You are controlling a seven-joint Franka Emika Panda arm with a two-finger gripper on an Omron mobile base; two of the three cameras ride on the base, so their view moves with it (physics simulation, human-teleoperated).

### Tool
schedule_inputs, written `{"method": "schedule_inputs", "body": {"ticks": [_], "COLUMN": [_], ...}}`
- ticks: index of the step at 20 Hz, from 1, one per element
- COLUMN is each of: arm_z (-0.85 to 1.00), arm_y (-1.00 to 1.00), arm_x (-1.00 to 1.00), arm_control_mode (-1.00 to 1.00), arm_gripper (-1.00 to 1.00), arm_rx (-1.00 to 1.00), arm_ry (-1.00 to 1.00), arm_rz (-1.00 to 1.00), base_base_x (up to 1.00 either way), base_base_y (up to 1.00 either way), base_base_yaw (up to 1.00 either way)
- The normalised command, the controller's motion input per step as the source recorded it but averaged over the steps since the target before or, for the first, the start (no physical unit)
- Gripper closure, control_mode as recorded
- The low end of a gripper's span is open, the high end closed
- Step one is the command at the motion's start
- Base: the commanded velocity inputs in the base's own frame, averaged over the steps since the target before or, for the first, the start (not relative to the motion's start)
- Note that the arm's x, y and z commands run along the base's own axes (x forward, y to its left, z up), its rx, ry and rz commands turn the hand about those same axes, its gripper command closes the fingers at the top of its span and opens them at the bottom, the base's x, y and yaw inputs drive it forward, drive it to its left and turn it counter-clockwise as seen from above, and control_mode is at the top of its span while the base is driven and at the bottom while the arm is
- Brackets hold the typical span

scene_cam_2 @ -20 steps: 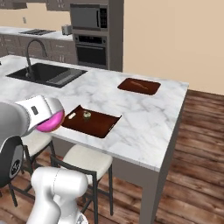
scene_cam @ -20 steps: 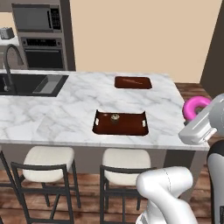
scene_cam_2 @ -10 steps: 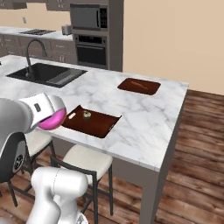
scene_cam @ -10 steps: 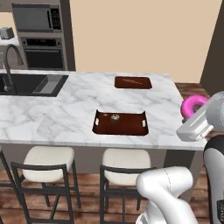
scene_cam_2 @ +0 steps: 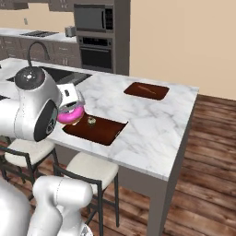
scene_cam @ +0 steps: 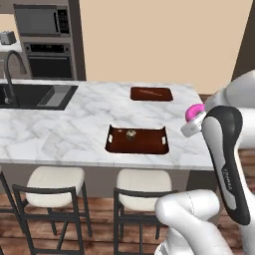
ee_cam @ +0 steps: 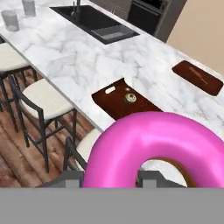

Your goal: Take the donut and cupcake from the fridge and place them on the empty tray on the dining counter.

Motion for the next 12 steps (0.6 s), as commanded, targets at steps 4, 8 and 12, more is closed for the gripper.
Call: {"method": "schedule_inputs", "body": {"ticks": [4,8,12], "arm_z": [-0.19,-0.42,-0.62], "arm_y": [0.00,0.00,0.00], "arm_x": [0.78,0.44,0.17], "arm_control_mode": [-1.00,-1.00,-1.00], "arm_gripper": [1.00,1.00,1.00], "arm_rx": [0.13,0.14,0.16], "arm_ry": [0.32,0.16,0.01], "arm_rz": [0.04,0.09,0.08], "base_base_x": [0.00,0.00,0.00], "base_base_y": [0.00,0.00,0.00], "base_base_yaw": [0.00,0.00,0.00]}}
